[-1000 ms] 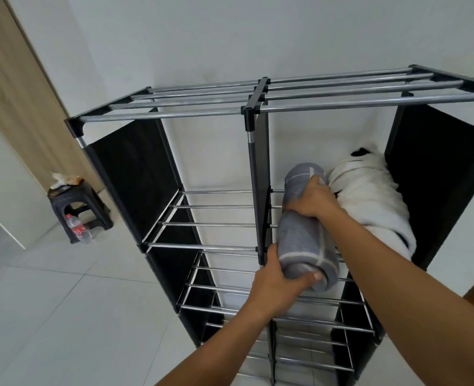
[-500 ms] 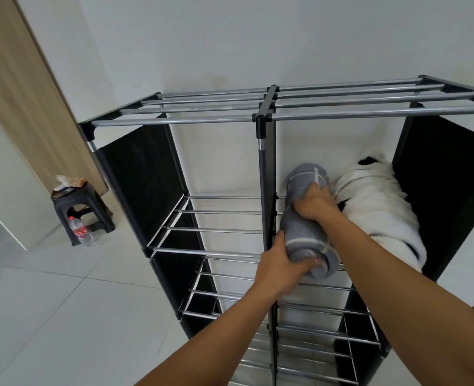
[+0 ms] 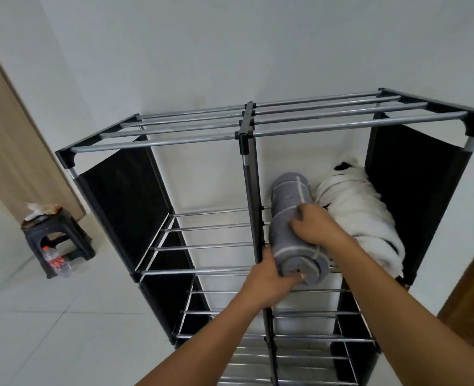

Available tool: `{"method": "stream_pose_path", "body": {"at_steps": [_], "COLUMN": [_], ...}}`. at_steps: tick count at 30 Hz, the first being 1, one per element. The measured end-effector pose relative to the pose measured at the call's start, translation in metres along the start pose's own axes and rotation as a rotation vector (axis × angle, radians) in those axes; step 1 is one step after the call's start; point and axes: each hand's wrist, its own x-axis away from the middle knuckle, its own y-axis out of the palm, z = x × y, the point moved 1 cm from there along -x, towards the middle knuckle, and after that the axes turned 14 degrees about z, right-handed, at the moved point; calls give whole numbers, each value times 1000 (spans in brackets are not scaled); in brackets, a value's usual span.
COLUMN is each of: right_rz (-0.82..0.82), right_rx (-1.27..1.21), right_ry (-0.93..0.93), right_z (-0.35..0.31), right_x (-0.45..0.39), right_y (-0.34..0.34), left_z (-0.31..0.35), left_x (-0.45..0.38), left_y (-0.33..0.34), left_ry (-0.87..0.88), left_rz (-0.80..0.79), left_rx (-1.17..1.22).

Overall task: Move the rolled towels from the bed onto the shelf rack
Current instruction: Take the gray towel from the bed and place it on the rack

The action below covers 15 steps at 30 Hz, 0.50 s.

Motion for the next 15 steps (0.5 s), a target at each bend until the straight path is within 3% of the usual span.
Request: {"method": "stream_pose_path", "body": {"at_steps": [5,7,10,15], "right_rz": [57,126,262,397], "right_rx": [-97,-138,-85,14], "right_ry": [146,233,394,789], "right_z": [11,18,33,49], "right_x": [51,80,145,299], "right_y": [-28,-36,-42,-47], "left_z": [15,24,33,35], "left_x": [12,16,29,95], "left_y": [-14,-15,1,52], "left_ry": [165,266,422,505], "left_rz": [130,74,-187,-651], "left_rx": [56,126,240,278]}}
